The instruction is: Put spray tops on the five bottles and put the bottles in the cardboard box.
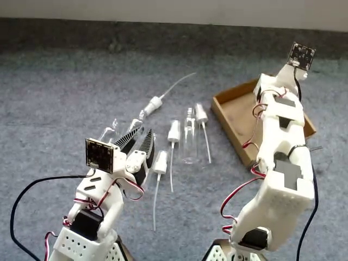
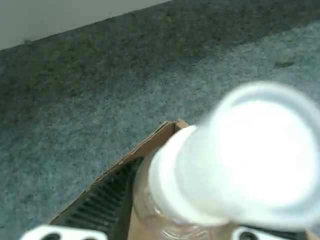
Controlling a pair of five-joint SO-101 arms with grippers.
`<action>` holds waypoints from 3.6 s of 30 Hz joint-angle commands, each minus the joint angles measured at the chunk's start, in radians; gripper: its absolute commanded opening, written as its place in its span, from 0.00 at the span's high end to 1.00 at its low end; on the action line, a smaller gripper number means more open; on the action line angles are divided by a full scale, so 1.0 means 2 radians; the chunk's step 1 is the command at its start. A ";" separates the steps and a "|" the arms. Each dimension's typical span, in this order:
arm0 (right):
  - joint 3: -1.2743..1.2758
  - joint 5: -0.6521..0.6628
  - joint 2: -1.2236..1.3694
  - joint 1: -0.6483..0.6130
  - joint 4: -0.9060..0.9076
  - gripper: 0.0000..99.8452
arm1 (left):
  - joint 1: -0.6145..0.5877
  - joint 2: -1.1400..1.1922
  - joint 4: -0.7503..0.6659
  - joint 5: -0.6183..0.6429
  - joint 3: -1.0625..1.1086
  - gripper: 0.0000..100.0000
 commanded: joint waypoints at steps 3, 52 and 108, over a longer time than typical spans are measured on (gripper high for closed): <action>-0.030 0.000 -0.010 0.007 0.006 0.72 | -0.003 -0.007 0.000 -0.006 0.010 0.95; -0.013 0.001 -0.506 -0.137 0.444 0.86 | -0.112 -0.010 -0.003 -0.006 -0.007 0.95; -0.072 0.064 -0.119 -0.272 0.513 0.90 | -0.162 -0.010 -0.021 -0.006 0.004 0.94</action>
